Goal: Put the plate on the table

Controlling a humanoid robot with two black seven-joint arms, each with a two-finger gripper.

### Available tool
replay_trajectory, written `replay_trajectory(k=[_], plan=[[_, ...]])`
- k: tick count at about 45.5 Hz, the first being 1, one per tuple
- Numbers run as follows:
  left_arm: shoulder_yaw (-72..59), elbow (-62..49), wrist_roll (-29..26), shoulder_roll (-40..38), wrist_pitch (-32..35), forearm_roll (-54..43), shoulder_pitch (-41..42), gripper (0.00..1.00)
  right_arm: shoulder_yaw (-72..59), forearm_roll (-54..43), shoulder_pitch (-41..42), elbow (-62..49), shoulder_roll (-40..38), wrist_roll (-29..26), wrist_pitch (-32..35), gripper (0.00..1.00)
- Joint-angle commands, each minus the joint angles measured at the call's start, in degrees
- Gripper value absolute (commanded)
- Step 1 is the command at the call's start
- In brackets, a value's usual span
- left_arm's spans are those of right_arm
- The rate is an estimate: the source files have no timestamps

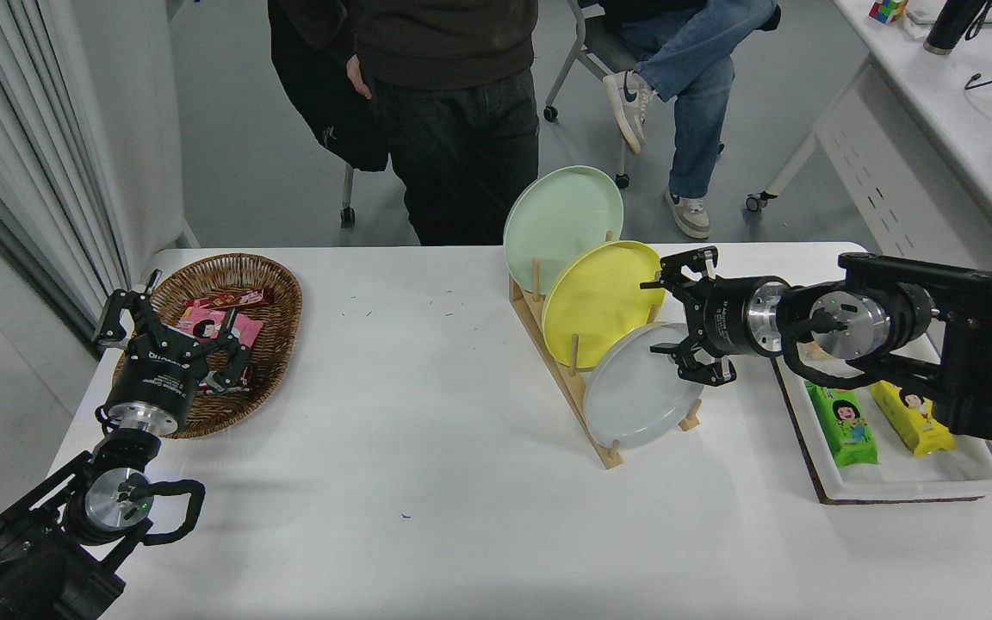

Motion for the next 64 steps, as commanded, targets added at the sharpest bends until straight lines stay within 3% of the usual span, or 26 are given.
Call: replay_trajectory(k=[1,17,64], plan=[[0.0,0.0,0.0,0.0,0.0,0.0,0.0,0.98,0.0,0.2,0.3,0.1,-0.1,-2.9,0.1,0.64],[0.0,0.0,0.0,0.0,0.0,0.0,0.0,0.98,3.8,0.4,-0.2,0.2,-0.3,-8.6,1.3,0.53],[0.0,0.0,0.0,0.0,0.0,0.0,0.0,0.98,4.8,0.4,0.0,-3.1,0.0,-9.2,1.2,0.42]])
